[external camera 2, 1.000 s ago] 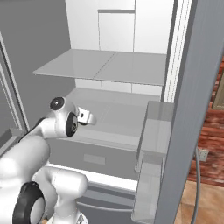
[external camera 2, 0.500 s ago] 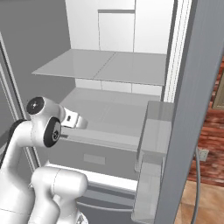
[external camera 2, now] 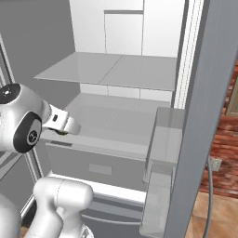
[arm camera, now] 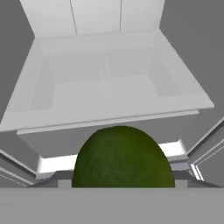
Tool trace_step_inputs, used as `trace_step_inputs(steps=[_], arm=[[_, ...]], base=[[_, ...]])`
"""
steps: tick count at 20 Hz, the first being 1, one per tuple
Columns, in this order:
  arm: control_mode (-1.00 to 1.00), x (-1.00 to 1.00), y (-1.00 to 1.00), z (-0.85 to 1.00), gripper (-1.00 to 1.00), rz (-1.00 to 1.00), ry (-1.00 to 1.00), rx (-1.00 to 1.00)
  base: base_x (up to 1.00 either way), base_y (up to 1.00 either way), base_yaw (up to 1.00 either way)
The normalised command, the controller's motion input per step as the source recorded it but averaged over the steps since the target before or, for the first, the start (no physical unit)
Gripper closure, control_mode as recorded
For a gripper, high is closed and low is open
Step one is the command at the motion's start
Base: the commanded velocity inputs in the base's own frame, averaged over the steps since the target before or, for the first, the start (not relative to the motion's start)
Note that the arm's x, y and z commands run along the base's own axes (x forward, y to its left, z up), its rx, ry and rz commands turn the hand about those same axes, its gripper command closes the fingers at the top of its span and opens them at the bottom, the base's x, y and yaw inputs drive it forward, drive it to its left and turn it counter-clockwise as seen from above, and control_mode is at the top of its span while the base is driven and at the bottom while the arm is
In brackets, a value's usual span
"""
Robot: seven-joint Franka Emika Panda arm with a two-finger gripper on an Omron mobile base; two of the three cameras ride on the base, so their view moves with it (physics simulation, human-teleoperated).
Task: Grab the lemon wedge and lime from the fridge, place them in the blender, close the lid, and turn on the blender to create a marinade.
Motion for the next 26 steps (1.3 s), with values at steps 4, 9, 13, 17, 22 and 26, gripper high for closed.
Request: trace_step_inputs(steps=[4, 9, 13, 17, 22, 26], arm=[[-1.0, -0.18, 0.02, 0.94, 1.0, 0.0, 0.07, 0.0], [-1.0, 0.0, 0.01, 0.72, 1.0, 0.01, -0.02, -0.03], [-1.0, -0.02, 0.0, 0.0, 1.0, 0.0, 0.0, 0.0], [1.0, 0.0, 0.0, 0.0, 1.0, 0.0, 0.0, 0.0], [1.0, 0.0, 0.0, 0.0, 1.0, 0.0, 0.0, 0.0], [1.0, 0.0, 0.0, 0.0, 1.0, 0.0, 0.0, 0.0]], base=[[0.0, 0.0, 0.0], [0.0, 0.0, 0.0], [0.0, 0.0, 0.0], [-0.94, 0.0, 0.0], [-1.0, -0.13, 0.0], [-1.0, -0.24, 0.14]])
